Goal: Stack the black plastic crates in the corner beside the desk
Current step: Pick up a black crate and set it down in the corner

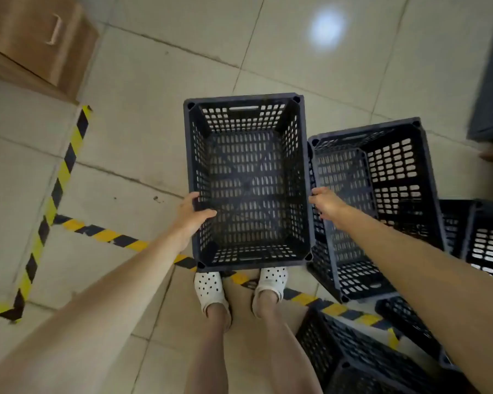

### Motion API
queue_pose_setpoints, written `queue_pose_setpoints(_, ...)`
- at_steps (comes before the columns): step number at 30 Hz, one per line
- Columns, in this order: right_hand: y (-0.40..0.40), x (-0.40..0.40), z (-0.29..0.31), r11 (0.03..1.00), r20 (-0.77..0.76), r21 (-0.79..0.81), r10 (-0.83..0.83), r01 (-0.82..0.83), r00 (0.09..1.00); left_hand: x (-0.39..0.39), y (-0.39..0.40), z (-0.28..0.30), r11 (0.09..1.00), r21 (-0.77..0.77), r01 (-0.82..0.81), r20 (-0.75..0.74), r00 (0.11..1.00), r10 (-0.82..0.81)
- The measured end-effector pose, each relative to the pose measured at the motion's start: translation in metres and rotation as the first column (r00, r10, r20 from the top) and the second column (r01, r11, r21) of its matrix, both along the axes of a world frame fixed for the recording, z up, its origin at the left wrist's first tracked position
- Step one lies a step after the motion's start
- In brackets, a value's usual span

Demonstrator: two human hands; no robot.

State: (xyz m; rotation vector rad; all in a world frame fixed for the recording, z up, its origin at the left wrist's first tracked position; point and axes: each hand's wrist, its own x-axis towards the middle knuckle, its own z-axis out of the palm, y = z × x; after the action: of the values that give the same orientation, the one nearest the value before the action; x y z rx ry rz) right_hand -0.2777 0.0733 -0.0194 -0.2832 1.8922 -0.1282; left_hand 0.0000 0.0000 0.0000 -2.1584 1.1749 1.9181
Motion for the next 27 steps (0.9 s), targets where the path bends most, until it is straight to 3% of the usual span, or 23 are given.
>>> queue_pose_setpoints(2,0.001,0.002,-0.018,1.000,-0.051,-0.019,-0.002,0.001,0.999,0.005,0.001,-0.017,0.998,-0.046,0.047,0.051,0.998,-0.045)
queue_pose_setpoints(6,0.010,-0.004,-0.061,0.997,-0.103,-0.036,-0.070,0.067,0.992,0.018,0.001,-0.056,0.999,0.002,0.055,0.076,0.996,-0.055)
queue_pose_setpoints(14,0.001,0.000,-0.071,0.984,0.011,-0.039,-0.172,0.172,0.985,0.020,-0.020,-0.089,0.989,0.106,-0.100,0.040,0.995,0.096)
queue_pose_setpoints(19,-0.003,-0.009,-0.072,0.965,0.063,-0.001,-0.260,0.260,0.964,0.029,-0.034,-0.093,0.953,0.210,-0.218,0.072,0.976,0.207)
queue_pose_setpoints(27,-0.012,-0.015,-0.037,0.964,0.062,0.063,-0.262,0.258,0.963,0.036,-0.032,-0.056,0.970,0.161,-0.184,0.127,0.978,0.164)
